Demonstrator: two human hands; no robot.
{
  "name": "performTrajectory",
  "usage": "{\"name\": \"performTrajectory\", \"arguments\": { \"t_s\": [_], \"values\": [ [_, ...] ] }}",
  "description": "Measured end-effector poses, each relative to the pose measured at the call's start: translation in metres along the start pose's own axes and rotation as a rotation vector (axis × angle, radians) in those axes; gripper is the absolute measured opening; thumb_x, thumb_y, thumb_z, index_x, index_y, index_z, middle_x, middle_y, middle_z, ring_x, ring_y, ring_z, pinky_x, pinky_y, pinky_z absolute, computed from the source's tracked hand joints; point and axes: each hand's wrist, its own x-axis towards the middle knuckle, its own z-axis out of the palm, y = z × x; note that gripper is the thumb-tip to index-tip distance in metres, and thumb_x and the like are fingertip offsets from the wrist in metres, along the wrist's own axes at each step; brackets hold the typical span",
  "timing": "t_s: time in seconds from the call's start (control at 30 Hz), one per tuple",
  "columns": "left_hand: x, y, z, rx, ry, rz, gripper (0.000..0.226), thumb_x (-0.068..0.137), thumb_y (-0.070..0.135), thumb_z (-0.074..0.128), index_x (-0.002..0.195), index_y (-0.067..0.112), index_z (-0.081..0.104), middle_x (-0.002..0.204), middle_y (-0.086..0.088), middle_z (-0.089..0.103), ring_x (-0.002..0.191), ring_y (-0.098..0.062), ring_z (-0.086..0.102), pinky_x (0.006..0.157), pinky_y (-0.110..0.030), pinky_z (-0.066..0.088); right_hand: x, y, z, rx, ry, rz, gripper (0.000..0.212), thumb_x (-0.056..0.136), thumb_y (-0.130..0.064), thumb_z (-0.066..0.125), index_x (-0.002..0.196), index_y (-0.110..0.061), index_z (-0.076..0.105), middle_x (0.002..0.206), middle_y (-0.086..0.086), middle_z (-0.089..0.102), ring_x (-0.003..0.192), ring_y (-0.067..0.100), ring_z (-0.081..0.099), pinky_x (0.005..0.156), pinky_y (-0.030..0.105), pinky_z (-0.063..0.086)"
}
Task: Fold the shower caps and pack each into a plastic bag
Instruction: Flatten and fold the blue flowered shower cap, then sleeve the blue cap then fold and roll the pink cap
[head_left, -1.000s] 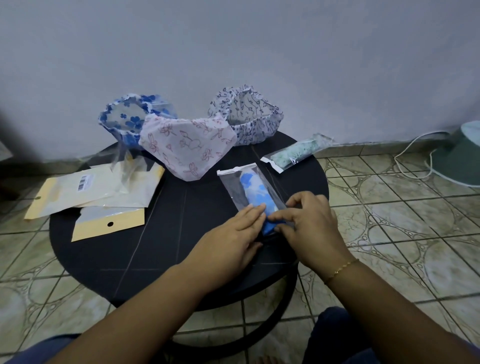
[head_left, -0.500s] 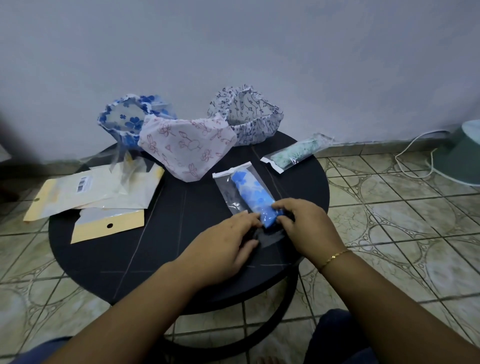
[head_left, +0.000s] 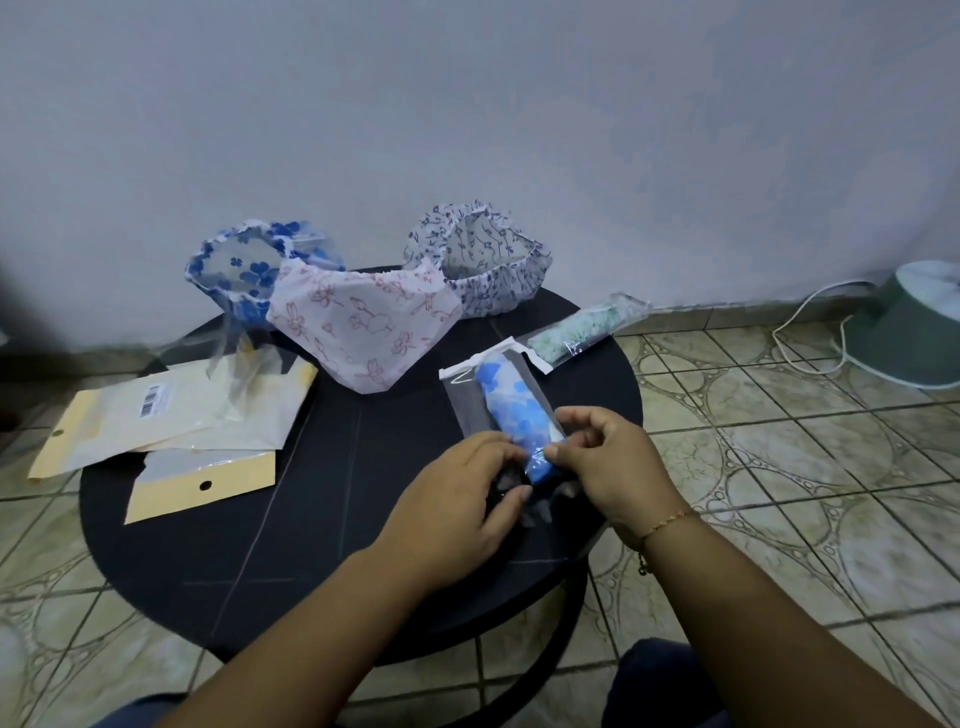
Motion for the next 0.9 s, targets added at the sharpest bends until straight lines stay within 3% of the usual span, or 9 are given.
{"name": "performTrajectory", "arguments": {
  "t_s": [0.1, 0.23, 0.3, 0.4, 0.5, 0.63, 0.73, 0.8, 0.9],
  "values": [
    [0.009, -0.001, 0.003, 0.034, 0.047, -0.038, 0.045, 0.086, 0.051, 0.044, 0.121, 0.024, 0.056, 0.139, 0.01, 0.045, 0.126, -0.003, 0.04, 0.103, -0.015, 0.028, 0.009, -0.003, -0.003, -0.001, 0.09, -0.006, 0.022, 0.081, 0.005, 0.064, 0.096, -0.011, 0.063, 0.068, 0.0, 0.052, 0.054, 0.01, 0.051, 0.044, 0.018, 0.047],
    [0.021, -0.004, 0.01, 0.099, 0.12, -0.003, 0.053, 0.085, 0.055, 0.038, 0.117, 0.021, 0.06, 0.143, 0.0, 0.044, 0.133, -0.012, 0.038, 0.105, -0.029, 0.035, 0.034, -0.018, -0.032, -0.154, 0.177, -0.006, 0.025, 0.08, 0.008, 0.052, 0.091, -0.008, 0.068, 0.079, 0.004, 0.063, 0.069, 0.014, 0.056, 0.062, 0.02, 0.046],
    [0.026, -0.005, 0.011, 0.124, 0.077, -0.034, 0.06, 0.083, 0.06, 0.03, 0.125, 0.026, 0.054, 0.151, 0.005, 0.03, 0.142, -0.011, 0.019, 0.108, -0.029, 0.024, 0.045, -0.022, -0.049, -0.278, 0.153, 0.014, 0.028, 0.08, 0.007, 0.049, 0.083, -0.014, 0.067, 0.085, 0.006, 0.064, 0.074, 0.015, 0.056, 0.068, 0.024, 0.047],
    [0.033, -0.011, 0.013, 0.166, -0.034, -0.092, 0.07, 0.078, 0.068, 0.014, 0.134, 0.035, 0.041, 0.156, 0.014, 0.012, 0.144, -0.005, -0.002, 0.109, -0.026, 0.01, 0.059, -0.02, -0.057, -0.492, 0.183, 0.003, 0.028, 0.08, -0.004, 0.051, 0.074, -0.028, 0.065, 0.097, -0.001, 0.068, 0.093, 0.021, 0.059, 0.095, 0.04, 0.043],
    [0.038, -0.013, 0.017, 0.223, -0.088, -0.109, 0.075, 0.076, 0.07, 0.008, 0.137, 0.037, 0.036, 0.155, 0.015, 0.015, 0.142, -0.002, 0.006, 0.106, -0.027, 0.016, 0.06, -0.02, -0.04, -0.812, 0.334, -0.131, 0.029, 0.083, -0.016, 0.053, 0.104, -0.032, 0.066, 0.128, -0.001, 0.051, 0.123, 0.021, 0.04, 0.104, 0.038, 0.025],
    [0.051, -0.006, 0.023, 0.265, -0.099, -0.081, 0.078, 0.075, 0.069, 0.004, 0.141, 0.039, 0.032, 0.155, 0.012, 0.017, 0.14, -0.006, 0.014, 0.103, -0.03, 0.019, 0.052, -0.02, -0.006, -1.116, 0.27, -0.28, 0.029, 0.09, -0.031, 0.043, 0.11, -0.032, 0.063, 0.124, -0.006, 0.052, 0.119, 0.018, 0.042, 0.097, 0.039, 0.026],
    [0.058, -0.004, 0.025, 0.253, -0.13, -0.054, 0.079, 0.075, 0.066, 0.003, 0.145, 0.037, 0.026, 0.157, 0.01, 0.012, 0.141, -0.009, 0.011, 0.105, -0.031, 0.019, 0.056, -0.014, 0.001, -1.156, 0.162, -0.263, 0.03, 0.092, -0.031, 0.04, 0.112, -0.03, 0.061, 0.124, -0.008, 0.052, 0.122, 0.015, 0.042, 0.101, 0.041, 0.024],
    [0.058, -0.007, 0.024, 0.242, -0.078, -0.035, 0.072, 0.079, 0.06, 0.014, 0.141, 0.032, 0.038, 0.156, 0.007, 0.02, 0.139, -0.01, 0.018, 0.102, -0.031, 0.024, 0.063, -0.012, -0.005, -1.123, 0.133, -0.264, 0.033, 0.091, -0.027, 0.042, 0.121, -0.03, 0.056, 0.132, -0.008, 0.048, 0.131, 0.012, 0.033, 0.108, 0.043, 0.019],
    [0.054, -0.011, 0.016, 0.239, 0.162, 0.059, 0.039, 0.081, 0.043, 0.044, 0.11, 0.028, 0.065, 0.131, 0.006, 0.054, 0.117, -0.014, 0.044, 0.084, -0.029, 0.034, 0.07, -0.009, -0.008, -1.138, 0.113, -0.247, 0.037, 0.091, -0.022, 0.042, 0.127, -0.029, 0.05, 0.145, -0.005, 0.035, 0.141, 0.014, 0.016, 0.112, 0.042, 0.011]
  ]
}}
